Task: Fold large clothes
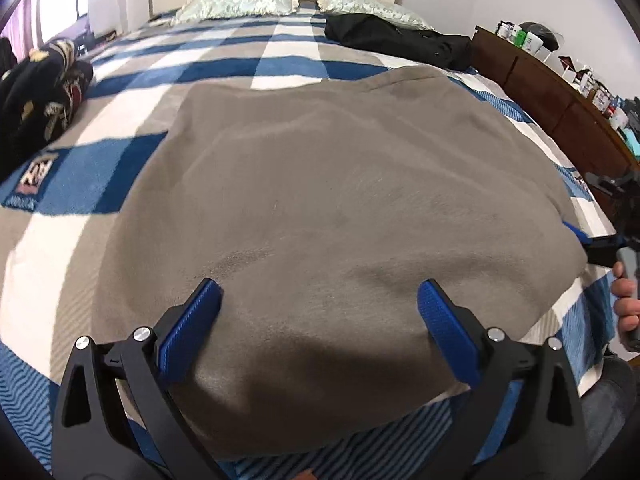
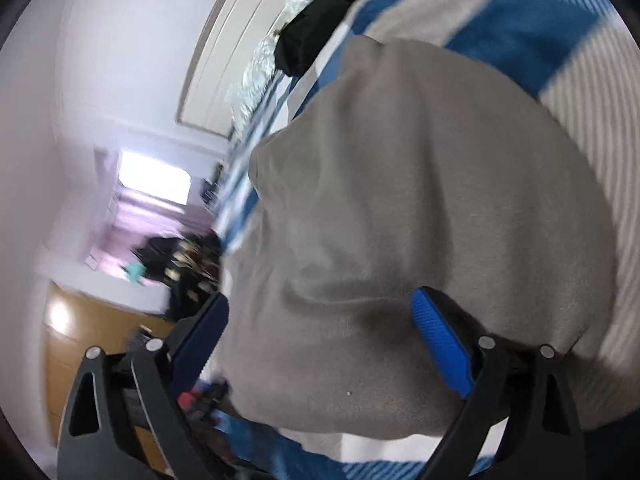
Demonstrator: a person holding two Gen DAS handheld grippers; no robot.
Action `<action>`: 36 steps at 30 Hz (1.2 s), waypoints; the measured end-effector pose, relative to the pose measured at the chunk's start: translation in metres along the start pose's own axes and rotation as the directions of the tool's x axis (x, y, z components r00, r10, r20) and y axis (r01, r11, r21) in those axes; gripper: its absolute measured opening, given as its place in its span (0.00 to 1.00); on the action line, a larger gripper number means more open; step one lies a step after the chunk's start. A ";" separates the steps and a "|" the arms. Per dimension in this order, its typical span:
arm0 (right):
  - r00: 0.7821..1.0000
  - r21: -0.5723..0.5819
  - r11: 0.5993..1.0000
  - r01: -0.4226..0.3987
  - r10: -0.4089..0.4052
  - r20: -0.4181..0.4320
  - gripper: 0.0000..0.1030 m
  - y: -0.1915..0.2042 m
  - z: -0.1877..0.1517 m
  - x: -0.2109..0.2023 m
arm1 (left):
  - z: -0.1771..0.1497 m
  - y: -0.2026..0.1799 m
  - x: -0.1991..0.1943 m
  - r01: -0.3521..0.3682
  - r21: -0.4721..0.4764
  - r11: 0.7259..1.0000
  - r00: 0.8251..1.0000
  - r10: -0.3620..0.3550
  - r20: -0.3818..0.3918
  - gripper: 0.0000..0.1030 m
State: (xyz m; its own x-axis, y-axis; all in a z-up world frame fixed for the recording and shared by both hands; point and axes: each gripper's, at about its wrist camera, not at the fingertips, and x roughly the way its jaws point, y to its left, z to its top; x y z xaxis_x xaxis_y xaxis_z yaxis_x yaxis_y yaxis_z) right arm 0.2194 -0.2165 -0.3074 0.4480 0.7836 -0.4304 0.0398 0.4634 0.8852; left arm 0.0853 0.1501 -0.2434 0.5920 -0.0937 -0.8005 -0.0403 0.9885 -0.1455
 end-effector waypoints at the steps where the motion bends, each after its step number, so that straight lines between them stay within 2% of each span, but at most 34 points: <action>1: 1.000 0.018 1.000 -0.017 0.017 -0.004 0.78 -0.005 0.002 -0.001 | -0.001 0.003 0.002 0.005 -0.011 1.000 1.000 -0.006 -0.006 0.94; 3: 0.999 0.016 0.999 -0.033 0.033 -0.025 0.75 -0.009 0.003 0.001 | -0.004 0.005 0.004 0.008 -0.016 1.000 1.000 -0.008 -0.009 0.94; 6: 0.998 -0.004 0.999 -0.035 0.035 -0.044 0.75 0.000 0.001 -0.010 | -0.002 -0.003 -0.001 -0.027 0.022 0.999 1.000 0.027 0.005 0.94; 7: 0.999 -0.011 0.999 -0.031 0.030 -0.035 0.80 0.005 -0.001 -0.019 | 0.000 -0.006 -0.006 -0.038 0.029 0.999 0.999 0.037 0.013 0.94; 8: 1.000 -0.022 0.999 -0.027 0.026 -0.017 0.94 0.013 -0.004 -0.028 | 0.001 -0.009 -0.011 -0.043 0.031 0.999 0.999 0.042 0.022 0.94; 9: 1.000 -0.046 0.999 -0.015 0.016 0.025 0.96 0.022 -0.012 -0.044 | 0.004 -0.012 -0.020 -0.033 0.025 0.999 0.999 0.032 0.036 0.94; 13: 0.992 -0.073 0.997 0.001 0.009 0.128 0.96 0.022 -0.044 -0.094 | 0.012 -0.031 -0.050 0.087 -0.004 0.996 0.993 -0.087 0.076 0.94; 15: 0.986 -0.018 0.999 0.029 -0.025 0.163 0.96 0.003 -0.059 -0.107 | 0.016 -0.052 -0.063 0.147 0.013 0.989 0.984 -0.147 0.104 0.94; 18: 0.984 0.082 0.995 0.064 -0.076 0.163 0.96 -0.029 -0.067 -0.103 | 0.023 -0.088 -0.072 0.234 0.041 0.971 0.961 -0.238 0.138 0.94; 21: 0.980 0.124 0.992 0.015 -0.039 0.196 0.96 -0.044 -0.066 -0.097 | 0.029 -0.119 -0.055 0.331 0.011 0.944 0.937 -0.330 0.115 0.94; 24: 0.964 0.128 0.992 -0.013 -0.022 0.264 0.96 -0.048 -0.058 -0.090 | 0.035 -0.136 -0.029 0.380 -0.054 0.924 0.920 -0.371 0.128 0.94; 28: 0.965 0.158 0.987 0.010 -0.051 0.256 0.96 -0.052 -0.047 -0.072 | 0.036 -0.140 0.005 0.396 -0.179 0.901 0.918 -0.384 0.097 0.94; 31: 0.973 0.147 0.989 0.014 -0.047 0.224 0.96 -0.045 -0.043 -0.064 | 0.037 -0.141 0.017 0.377 -0.208 0.902 0.926 -0.363 0.102 0.94; 36: 0.982 0.211 0.971 -0.110 0.073 0.173 0.96 -0.039 -0.061 -0.060 | 0.041 -0.137 0.032 0.380 -0.239 0.894 0.924 -0.378 0.056 0.94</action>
State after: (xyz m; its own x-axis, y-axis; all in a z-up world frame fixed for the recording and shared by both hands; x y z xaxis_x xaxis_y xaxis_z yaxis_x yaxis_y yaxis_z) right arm 0.1361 -0.2562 -0.3264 0.5972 0.7323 -0.3273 0.1782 0.2768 0.9443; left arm 0.1428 0.0168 -0.2259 0.6077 -0.4531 -0.6522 -0.0040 0.8195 -0.5731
